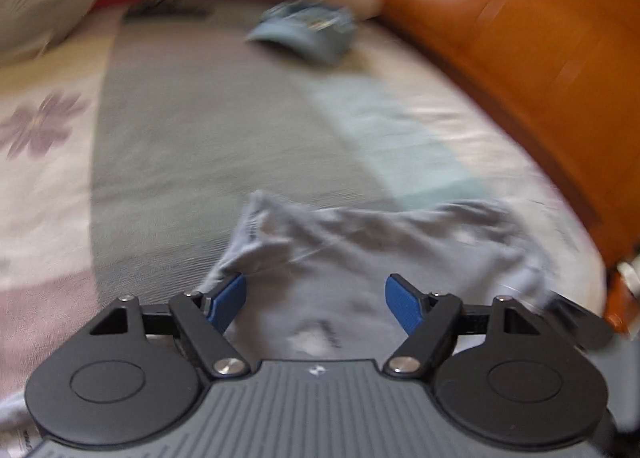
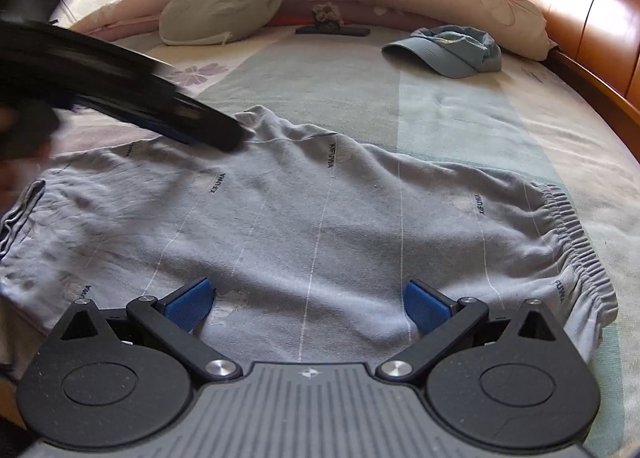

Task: Fold clothes
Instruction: 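Move the open right gripper to the waistband of the folded sweatpants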

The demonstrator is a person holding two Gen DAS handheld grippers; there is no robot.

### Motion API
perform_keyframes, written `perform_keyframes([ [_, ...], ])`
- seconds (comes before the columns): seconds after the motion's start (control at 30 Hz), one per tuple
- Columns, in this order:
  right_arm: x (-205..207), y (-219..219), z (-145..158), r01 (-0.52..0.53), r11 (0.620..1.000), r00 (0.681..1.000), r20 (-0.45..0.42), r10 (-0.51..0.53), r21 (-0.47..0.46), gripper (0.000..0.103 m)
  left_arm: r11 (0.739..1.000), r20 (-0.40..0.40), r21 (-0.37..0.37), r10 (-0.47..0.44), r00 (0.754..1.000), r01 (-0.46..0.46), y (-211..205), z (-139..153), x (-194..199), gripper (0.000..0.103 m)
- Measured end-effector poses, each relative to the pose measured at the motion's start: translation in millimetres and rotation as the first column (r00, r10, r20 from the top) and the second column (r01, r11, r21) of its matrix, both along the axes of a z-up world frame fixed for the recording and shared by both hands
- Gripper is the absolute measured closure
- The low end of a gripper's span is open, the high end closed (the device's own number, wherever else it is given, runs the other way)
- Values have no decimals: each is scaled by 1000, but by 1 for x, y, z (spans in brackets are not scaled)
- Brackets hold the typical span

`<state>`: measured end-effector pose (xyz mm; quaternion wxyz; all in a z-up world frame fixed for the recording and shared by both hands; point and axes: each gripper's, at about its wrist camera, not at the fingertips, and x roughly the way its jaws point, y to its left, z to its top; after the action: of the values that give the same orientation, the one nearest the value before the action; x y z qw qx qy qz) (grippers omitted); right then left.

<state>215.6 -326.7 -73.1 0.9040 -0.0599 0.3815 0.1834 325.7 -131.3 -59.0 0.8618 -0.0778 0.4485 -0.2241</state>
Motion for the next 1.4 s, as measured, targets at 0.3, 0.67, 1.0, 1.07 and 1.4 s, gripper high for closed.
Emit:
perform_keyframes([
  [0.3,-27,-67,26,131,976,991,18,-136,174,0,996,30,61,-63,998,61,-3,21,-40,21],
  [0.67,-47,-140,19,425,789,905,-218,-365,443,0,992,-3,92,-88,996,88,-9,20,-56,21],
  [1.0,-4,-184,-8,521,538,853,-421,-308,662,0,992,10,58,-111,994,110,-17,24,-62,21],
  [1.07,4,-187,-10,504,529,863,-402,-305,682,0,994,0,44,-98,995,98,-15,22,-63,21],
  [1.4,3,-175,-11,436,576,899,-303,-316,691,0,996,-25,31,-80,996,81,-10,16,-69,21],
])
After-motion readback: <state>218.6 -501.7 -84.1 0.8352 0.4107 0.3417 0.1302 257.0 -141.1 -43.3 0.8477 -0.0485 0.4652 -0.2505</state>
